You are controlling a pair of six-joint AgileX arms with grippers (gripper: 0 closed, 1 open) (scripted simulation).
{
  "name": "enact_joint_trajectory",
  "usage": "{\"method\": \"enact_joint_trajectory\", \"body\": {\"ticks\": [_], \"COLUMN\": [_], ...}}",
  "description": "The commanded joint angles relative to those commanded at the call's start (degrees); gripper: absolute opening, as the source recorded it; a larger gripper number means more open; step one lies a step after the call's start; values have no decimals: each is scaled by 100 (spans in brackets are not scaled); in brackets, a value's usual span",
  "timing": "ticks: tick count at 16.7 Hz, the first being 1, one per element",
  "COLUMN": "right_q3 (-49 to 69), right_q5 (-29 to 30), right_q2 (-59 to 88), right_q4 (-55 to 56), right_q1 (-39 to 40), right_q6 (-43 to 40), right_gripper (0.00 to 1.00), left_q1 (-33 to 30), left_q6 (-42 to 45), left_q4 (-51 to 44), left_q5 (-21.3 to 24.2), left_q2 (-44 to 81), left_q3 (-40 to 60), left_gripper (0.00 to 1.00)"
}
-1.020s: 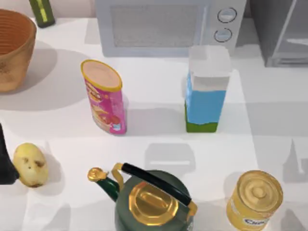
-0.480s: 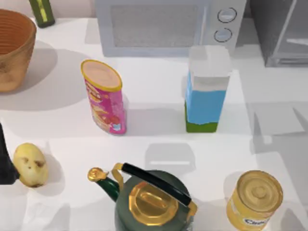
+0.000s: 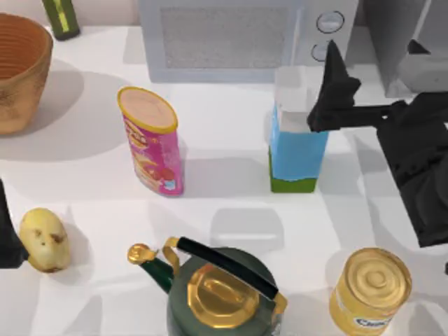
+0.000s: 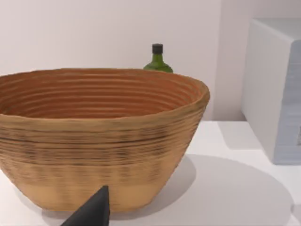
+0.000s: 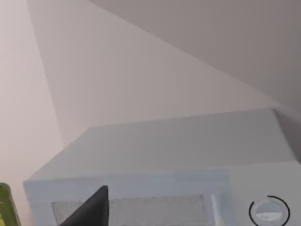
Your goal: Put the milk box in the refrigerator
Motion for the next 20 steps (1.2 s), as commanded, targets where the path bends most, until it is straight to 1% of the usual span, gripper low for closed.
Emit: {"method": "enact_joint_trajectory", "body": {"ticks": [5,9,12,18,20], "right_q3": [725,1051,1120,1127,1216], "right_q5": [1123,1739,1927,1918,1870], "right_q2": [2754,4068,4442,4382,4323], "right_q4": [1068,1411,1458,1435,1279], "right_q1": [601,760,761,743,705], "right_q6": [79,80,65,62,34], "right_gripper": [100,100,100,100,100], "left_q1": [0,0,0,0,0], "left_q6": [0,0,0,0,0], "left_q4": [0,0,0,0,0], "left_q5": [0,0,0,0,0], "left_q2": [0,0,0,0,0], "left_q3": [0,0,0,0,0], "left_gripper": [100,100,100,100,100]}}
